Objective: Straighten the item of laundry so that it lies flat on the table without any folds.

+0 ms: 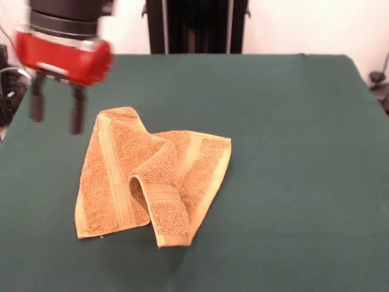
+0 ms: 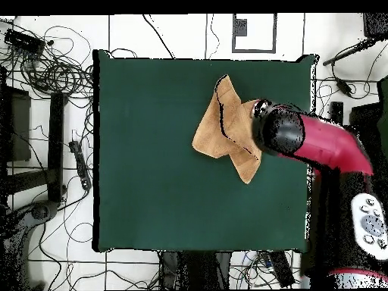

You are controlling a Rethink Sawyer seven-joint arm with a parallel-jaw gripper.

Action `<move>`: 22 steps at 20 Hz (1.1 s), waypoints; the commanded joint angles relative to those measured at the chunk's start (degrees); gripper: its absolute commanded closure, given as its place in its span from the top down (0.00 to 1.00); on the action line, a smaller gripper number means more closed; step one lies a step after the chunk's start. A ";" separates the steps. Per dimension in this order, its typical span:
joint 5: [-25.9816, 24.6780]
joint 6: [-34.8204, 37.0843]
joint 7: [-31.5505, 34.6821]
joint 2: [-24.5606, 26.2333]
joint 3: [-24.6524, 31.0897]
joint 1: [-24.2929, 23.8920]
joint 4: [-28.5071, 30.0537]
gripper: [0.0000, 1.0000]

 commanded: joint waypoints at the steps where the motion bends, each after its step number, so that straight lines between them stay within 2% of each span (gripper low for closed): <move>1: -7.16 10.24 -25.55 4.53 13.65 -8.65 0.24 1.00; 5: -9.72 9.25 -24.83 7.72 16.87 -10.90 -2.98 1.00; 10: -12.06 9.30 -25.47 8.43 19.41 -12.16 -3.35 1.00; 18: -14.09 8.67 -23.38 7.79 20.00 -12.24 -2.34 1.00; 22: -15.46 7.81 -19.68 6.57 18.41 -11.06 -0.70 1.00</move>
